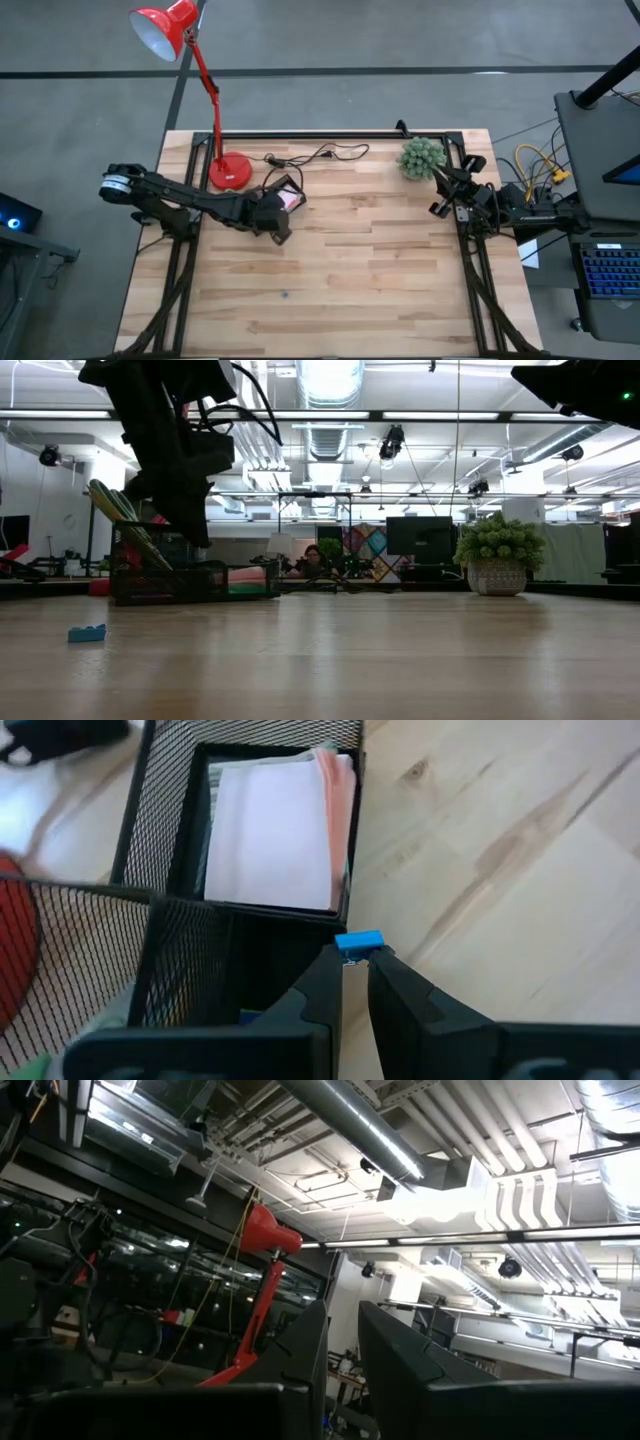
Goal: Pick and place office supplies into organizer
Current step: Put the left blue binder clip into the desk organizer, then put the blue binder clip into the desk organizer
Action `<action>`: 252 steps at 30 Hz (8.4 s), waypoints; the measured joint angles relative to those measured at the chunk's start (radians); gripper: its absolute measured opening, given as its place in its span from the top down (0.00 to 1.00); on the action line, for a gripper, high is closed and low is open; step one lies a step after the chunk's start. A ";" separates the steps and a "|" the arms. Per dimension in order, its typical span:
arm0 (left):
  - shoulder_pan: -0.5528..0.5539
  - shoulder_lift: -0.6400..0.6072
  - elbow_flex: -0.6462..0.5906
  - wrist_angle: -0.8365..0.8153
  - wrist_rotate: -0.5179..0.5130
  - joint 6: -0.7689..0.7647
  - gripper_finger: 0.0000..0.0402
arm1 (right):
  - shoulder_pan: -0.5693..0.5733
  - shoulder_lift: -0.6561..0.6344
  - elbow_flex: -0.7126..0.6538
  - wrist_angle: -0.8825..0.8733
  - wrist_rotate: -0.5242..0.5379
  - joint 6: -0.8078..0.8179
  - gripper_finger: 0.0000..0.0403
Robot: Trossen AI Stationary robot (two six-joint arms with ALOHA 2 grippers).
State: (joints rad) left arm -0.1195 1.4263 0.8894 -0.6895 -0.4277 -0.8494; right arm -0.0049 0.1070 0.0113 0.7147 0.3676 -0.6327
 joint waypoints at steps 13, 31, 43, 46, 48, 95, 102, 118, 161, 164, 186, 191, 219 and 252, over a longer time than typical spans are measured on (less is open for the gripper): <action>0.000 0.000 -0.002 -0.003 0.007 0.160 0.96 | 0.000 0.000 0.000 0.000 0.000 -0.005 0.87; 0.000 0.001 -0.036 -0.010 -0.030 0.366 0.96 | 0.000 0.000 0.000 0.000 0.000 -0.008 0.87; 0.000 0.001 -0.094 0.030 -0.026 0.357 0.96 | 0.000 0.000 0.000 0.000 0.000 -0.023 0.87; 0.000 0.001 -0.098 0.039 -0.026 0.356 0.96 | 0.000 0.000 0.000 0.000 0.000 -0.023 0.87; 0.000 0.001 -0.098 0.041 -0.026 0.356 0.96 | 0.000 0.000 0.000 0.000 0.000 -0.023 0.87; 0.002 -0.001 -0.160 0.108 -0.067 0.227 0.55 | 0.000 0.000 0.000 0.001 0.000 -0.031 0.87; 0.002 0.000 -0.129 0.106 -0.028 0.234 0.53 | 0.000 0.000 0.000 0.001 0.000 -0.032 0.87; 0.002 0.001 -0.029 0.099 -0.039 0.314 0.53 | 0.000 0.000 0.000 0.001 0.000 -0.034 0.87; -0.342 0.285 0.166 0.294 0.646 -0.990 0.53 | 0.000 0.000 0.000 0.001 0.000 -0.031 0.87; -0.340 0.281 0.166 0.300 0.626 -0.803 0.53 | 0.000 0.000 0.000 0.001 0.000 -0.032 0.87; -0.336 0.274 0.302 -0.010 0.470 0.466 0.53 | 0.000 0.000 0.000 0.018 -0.007 -0.014 0.87; -0.336 0.273 0.299 0.011 0.391 0.721 0.53 | 0.000 0.000 0.000 0.024 -0.007 0.011 0.87; -0.383 0.339 0.264 0.145 0.435 1.102 0.53 | 0.000 0.000 0.000 0.026 0.000 -0.026 0.87; -0.386 0.455 0.264 0.136 0.473 1.328 0.68 | 0.000 0.000 0.000 0.024 0.000 -0.023 0.87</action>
State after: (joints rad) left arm -0.5057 1.8809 1.1538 -0.5537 0.0450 0.4783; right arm -0.0051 0.1074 0.0114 0.7387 0.3679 -0.6559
